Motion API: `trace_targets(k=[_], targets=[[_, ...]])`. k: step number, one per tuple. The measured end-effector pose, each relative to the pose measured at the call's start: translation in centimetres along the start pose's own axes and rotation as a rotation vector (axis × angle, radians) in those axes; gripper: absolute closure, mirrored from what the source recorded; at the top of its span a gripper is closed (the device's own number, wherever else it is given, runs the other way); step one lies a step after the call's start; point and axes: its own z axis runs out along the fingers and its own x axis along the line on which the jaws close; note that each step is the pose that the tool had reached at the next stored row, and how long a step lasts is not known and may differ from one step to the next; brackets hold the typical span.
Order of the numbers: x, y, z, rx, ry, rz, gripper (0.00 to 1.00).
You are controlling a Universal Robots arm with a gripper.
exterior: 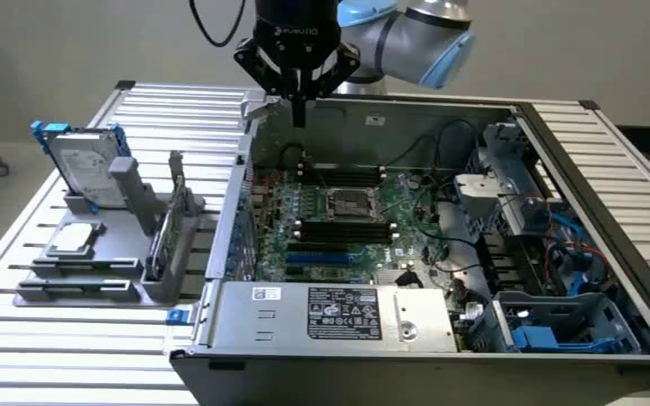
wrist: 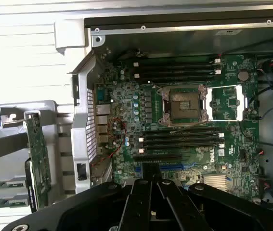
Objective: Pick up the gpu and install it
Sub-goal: 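Reach for the gpu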
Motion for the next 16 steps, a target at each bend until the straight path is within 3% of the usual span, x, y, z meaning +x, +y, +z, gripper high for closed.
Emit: trace_targets(k=[12, 16], targets=[[0.0, -0.05, -0.01, 0.0000, 0.0001, 0.000, 0.89], [1.7, -0.59, -0.06, -0.0001, -0.0009, 0.000, 0.89]])
